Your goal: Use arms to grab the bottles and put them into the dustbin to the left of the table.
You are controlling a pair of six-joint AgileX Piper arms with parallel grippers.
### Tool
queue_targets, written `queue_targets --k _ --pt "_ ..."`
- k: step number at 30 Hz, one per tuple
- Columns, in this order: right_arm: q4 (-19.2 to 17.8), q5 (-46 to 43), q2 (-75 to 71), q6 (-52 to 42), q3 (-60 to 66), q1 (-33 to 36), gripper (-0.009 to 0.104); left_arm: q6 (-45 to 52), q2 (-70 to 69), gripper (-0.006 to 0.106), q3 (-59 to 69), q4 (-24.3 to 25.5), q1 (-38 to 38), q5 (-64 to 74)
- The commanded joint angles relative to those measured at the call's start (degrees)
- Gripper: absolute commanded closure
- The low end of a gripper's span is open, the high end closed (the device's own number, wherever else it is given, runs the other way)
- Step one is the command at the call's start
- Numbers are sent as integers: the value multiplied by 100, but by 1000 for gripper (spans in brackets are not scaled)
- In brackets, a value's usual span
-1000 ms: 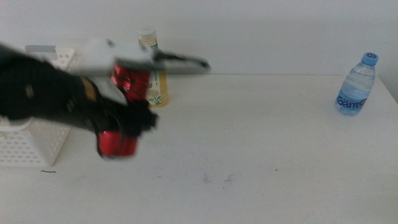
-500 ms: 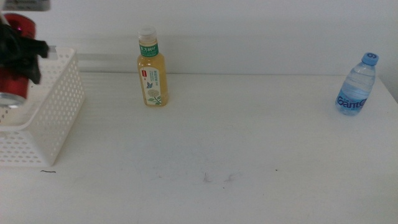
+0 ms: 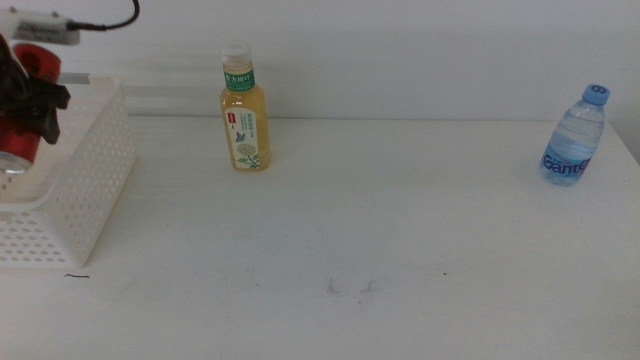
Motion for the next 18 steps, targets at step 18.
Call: queue_targets --k 18 --pt "-50 -56 -23 -20 18 -53 5 146 891 72 -62 256 3 -828"
